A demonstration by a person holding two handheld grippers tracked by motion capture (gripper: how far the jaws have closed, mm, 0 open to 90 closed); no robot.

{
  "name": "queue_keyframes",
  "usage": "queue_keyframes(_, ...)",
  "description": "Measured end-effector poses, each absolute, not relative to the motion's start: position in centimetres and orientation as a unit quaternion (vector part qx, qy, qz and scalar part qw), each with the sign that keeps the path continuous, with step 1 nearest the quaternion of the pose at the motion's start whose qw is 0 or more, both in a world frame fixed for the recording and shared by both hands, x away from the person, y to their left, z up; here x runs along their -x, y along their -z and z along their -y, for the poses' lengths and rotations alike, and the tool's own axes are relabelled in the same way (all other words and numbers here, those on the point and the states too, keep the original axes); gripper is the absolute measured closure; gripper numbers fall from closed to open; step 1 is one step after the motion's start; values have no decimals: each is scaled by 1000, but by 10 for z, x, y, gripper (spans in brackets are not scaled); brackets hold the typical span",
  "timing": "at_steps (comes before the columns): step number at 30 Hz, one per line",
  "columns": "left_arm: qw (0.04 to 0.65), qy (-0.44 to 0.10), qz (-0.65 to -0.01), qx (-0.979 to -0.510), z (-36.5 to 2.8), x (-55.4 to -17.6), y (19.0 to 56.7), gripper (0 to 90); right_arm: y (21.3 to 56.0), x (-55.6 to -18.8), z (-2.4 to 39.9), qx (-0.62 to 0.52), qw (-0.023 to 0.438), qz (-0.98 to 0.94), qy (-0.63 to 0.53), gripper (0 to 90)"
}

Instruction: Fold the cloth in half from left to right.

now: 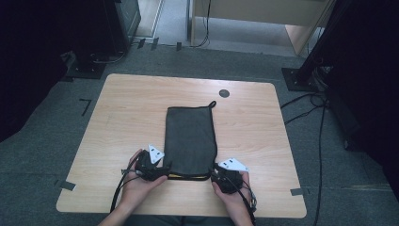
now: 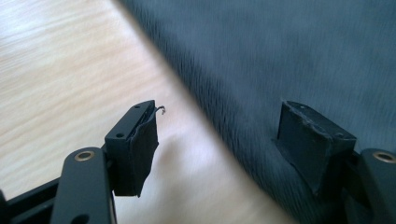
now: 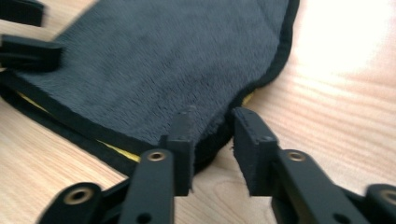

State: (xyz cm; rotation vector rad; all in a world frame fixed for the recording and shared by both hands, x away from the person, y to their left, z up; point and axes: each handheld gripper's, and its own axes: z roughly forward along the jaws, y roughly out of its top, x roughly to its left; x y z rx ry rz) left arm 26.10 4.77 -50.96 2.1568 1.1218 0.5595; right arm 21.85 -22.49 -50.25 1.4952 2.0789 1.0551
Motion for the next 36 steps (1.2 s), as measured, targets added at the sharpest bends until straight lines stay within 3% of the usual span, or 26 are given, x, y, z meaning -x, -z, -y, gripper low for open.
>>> queue_keyframes(2, 332, -200, -431, -815, -59, -258, 513, 304, 505, -219, 229, -531, 178, -740, -371, 831)
queue_keyframes(5, 346, -189, -443, -805, -67, -256, 513, 321, 503, -218, 236, -530, 164, -738, -384, 853)
queue_keyframes(11, 390, -176, -426, -797, -74, -242, 505, 586, 499, -215, 237, -529, 159, -733, -396, 834)
queue_keyframes(20, 403, -176, -373, -817, -60, -219, 500, 539, 502, -214, 234, -530, 171, -732, -393, 801)
queue_keyframes(21, 390, -188, -357, -828, -52, -217, 502, 594, 503, -214, 233, -529, 170, -732, -394, 797)
queue_keyframes(24, 377, -202, -352, -832, -48, -216, 506, 649, 503, -214, 232, -530, 167, -732, -394, 800)
queue_keyframes(25, 370, -207, -346, -837, -47, -216, 508, 744, 503, -214, 231, -531, 165, -731, -396, 818)
queue_keyframes(28, 371, -211, -341, -838, -49, -215, 507, 863, 503, -214, 231, -529, 161, -731, -400, 849)
queue_keyframes(32, 404, -201, -362, -816, -63, -213, 498, 876, 497, -211, 229, -525, 160, -728, -411, 878)
queue_keyframes(36, 375, -172, -365, -835, -71, -210, 506, 848, 496, -204, 229, -522, 155, -737, -401, 882)
